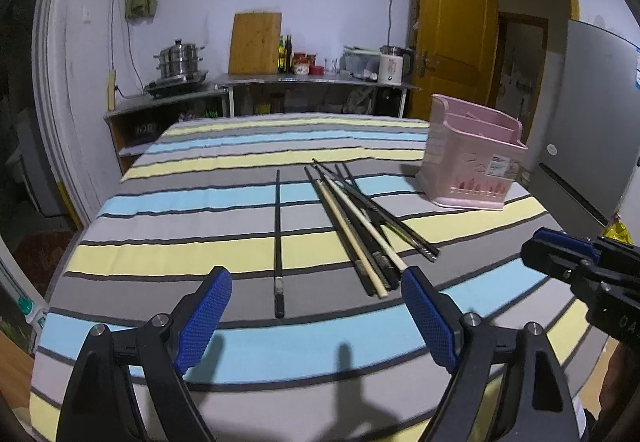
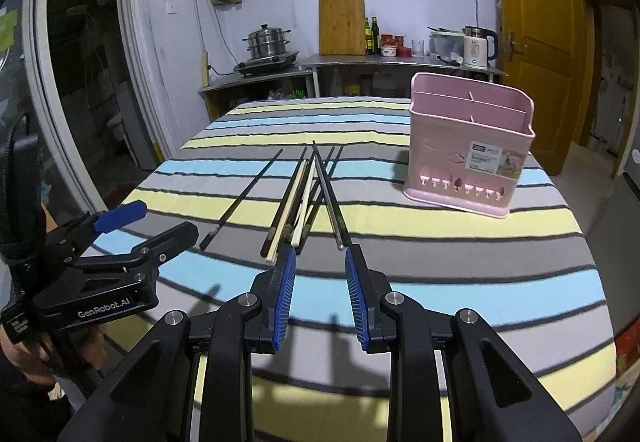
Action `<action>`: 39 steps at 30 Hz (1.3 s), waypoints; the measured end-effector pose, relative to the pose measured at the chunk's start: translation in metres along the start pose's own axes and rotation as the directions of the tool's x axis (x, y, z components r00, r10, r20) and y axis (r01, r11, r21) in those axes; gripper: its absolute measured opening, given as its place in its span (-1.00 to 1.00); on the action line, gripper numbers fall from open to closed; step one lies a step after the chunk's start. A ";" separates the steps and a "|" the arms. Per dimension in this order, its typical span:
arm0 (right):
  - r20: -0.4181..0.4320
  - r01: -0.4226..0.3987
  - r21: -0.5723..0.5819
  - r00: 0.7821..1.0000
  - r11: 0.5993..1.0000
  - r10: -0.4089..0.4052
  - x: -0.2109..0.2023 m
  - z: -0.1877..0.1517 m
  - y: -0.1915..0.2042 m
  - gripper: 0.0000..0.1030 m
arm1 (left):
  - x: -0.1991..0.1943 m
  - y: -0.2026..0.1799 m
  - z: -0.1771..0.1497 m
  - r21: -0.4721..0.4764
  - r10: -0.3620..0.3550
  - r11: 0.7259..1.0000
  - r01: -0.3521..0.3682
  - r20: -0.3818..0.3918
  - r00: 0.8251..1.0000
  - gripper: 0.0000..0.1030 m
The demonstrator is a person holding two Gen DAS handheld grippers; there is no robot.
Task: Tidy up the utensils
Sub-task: 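Close the right gripper on several chopsticks while the left gripper grasps one black chopstick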
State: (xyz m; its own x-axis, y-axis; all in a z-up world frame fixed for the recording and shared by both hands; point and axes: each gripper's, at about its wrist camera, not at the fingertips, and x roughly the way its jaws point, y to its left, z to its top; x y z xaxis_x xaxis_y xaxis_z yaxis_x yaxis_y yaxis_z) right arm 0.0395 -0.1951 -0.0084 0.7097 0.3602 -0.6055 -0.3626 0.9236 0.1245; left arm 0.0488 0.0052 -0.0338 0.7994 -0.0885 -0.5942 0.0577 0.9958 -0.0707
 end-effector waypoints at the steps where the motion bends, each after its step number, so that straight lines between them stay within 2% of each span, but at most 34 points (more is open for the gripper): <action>1: -0.001 0.000 -0.002 1.000 1.000 0.000 0.004 0.003 -0.001 -0.48 | 0.008 0.005 0.003 -0.008 -0.005 1.000 0.005 -0.017 1.000 0.66; 5: -0.020 -0.001 -0.015 1.000 1.000 0.001 0.025 0.017 -0.002 -0.48 | 0.040 0.020 0.018 -0.015 0.016 1.000 -0.017 -0.085 0.996 0.58; 7: -0.031 -0.003 -0.026 1.000 1.000 0.002 0.040 0.025 -0.002 -0.48 | 0.058 0.027 0.023 -0.021 0.023 0.999 -0.026 -0.126 0.992 0.46; 9: -0.039 -0.005 -0.036 0.999 0.999 0.004 0.053 0.031 -0.002 -0.48 | 0.075 0.034 0.029 -0.032 0.018 0.999 -0.023 -0.164 0.986 0.37; 14: -0.076 -0.010 -0.054 0.997 0.998 0.006 0.090 0.050 -0.006 -0.48 | 0.111 0.053 0.041 -0.089 -0.004 0.996 -0.018 -0.234 0.972 0.28; 23: -0.170 -0.014 -0.056 0.985 0.998 0.004 0.155 0.071 -0.016 -0.48 | 0.145 0.063 0.050 -0.111 -0.040 0.994 0.009 -0.280 0.959 0.17; 27: -0.201 -0.023 -0.059 0.979 0.998 0.011 0.174 0.074 -0.016 -0.50 | 0.157 0.063 0.051 -0.104 -0.039 0.995 0.007 -0.314 0.948 0.02; 32: -0.239 -0.031 -0.060 0.971 0.998 0.016 0.192 0.075 -0.017 -0.60 | 0.162 0.062 0.055 -0.086 -0.032 0.996 0.006 -0.314 0.949 -0.04; 39: -0.253 -0.034 -0.070 0.967 0.997 0.015 0.204 0.081 -0.016 -0.64 | 0.168 0.060 0.058 -0.058 -0.009 0.998 -0.010 -0.312 0.950 -0.05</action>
State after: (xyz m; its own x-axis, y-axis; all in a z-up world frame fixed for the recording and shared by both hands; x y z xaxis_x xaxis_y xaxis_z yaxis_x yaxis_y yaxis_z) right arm 0.2392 -0.1253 -0.0700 0.5279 0.3291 -0.7830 -0.4280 0.8993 0.0894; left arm 0.2208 0.0509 -0.0911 0.5721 -0.0996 -0.8141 0.0152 0.9937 -0.1109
